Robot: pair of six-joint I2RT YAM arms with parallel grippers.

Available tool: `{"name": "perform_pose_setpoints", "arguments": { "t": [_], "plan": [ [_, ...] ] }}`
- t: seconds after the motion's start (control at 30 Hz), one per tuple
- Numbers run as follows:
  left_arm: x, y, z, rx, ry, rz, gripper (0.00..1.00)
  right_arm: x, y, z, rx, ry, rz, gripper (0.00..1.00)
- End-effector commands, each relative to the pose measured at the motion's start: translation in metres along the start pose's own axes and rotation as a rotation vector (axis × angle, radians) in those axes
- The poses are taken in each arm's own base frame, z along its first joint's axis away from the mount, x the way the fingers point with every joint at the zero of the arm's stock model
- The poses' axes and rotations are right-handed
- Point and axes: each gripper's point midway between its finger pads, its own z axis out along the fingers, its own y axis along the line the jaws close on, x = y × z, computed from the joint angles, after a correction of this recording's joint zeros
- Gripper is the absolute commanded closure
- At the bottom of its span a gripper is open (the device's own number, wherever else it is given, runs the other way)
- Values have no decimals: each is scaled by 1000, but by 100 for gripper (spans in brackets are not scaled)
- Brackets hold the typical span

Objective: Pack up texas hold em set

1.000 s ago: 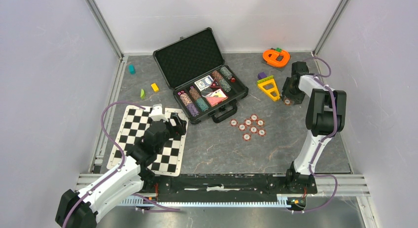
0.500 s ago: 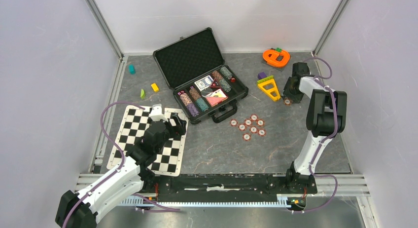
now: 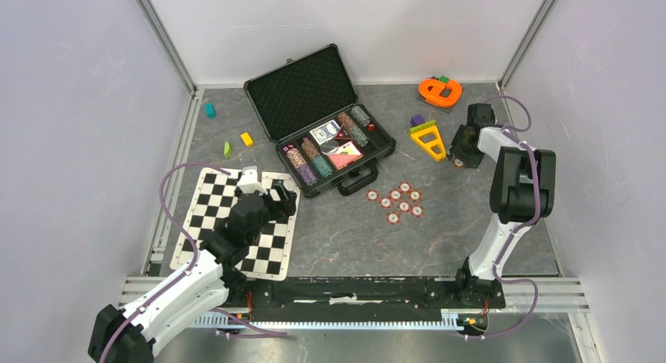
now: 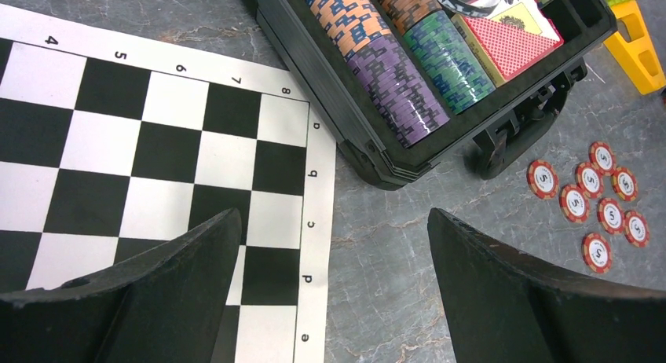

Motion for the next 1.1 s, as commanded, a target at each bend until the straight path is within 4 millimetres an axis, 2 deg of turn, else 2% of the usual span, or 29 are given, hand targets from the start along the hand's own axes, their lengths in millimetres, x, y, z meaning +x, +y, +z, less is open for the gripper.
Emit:
{"name": "perform_pose_setpoints", "arguments": {
  "t": [0.0,0.3,0.43,0.53,0.63,0.87,0.97,1.07],
  "plan": [
    [-13,-6,-2,18,-39,-4,6,21,0,-8,-24,61,36,39],
    [-15,-5,-3,13,-43,-1,6,14,-8,-1,35,55,17,47],
    [-16,-5,-4,13,-47,-2,5,10,-10,4,59,69,-6,39],
    [-16,-5,-4,11,-47,-2,6,11,-9,7,54,66,-6,37],
    [-15,-4,-4,11,-46,-2,6,10,-13,9,73,62,-9,43],
    [-16,-5,-4,12,-48,-2,6,10,-21,10,132,53,-28,46],
    [-15,-5,-4,11,-46,-3,5,13,-21,12,138,59,-37,55],
    [-16,-5,-4,12,-48,-4,6,13,-19,13,137,60,-45,56]
  ]
}}
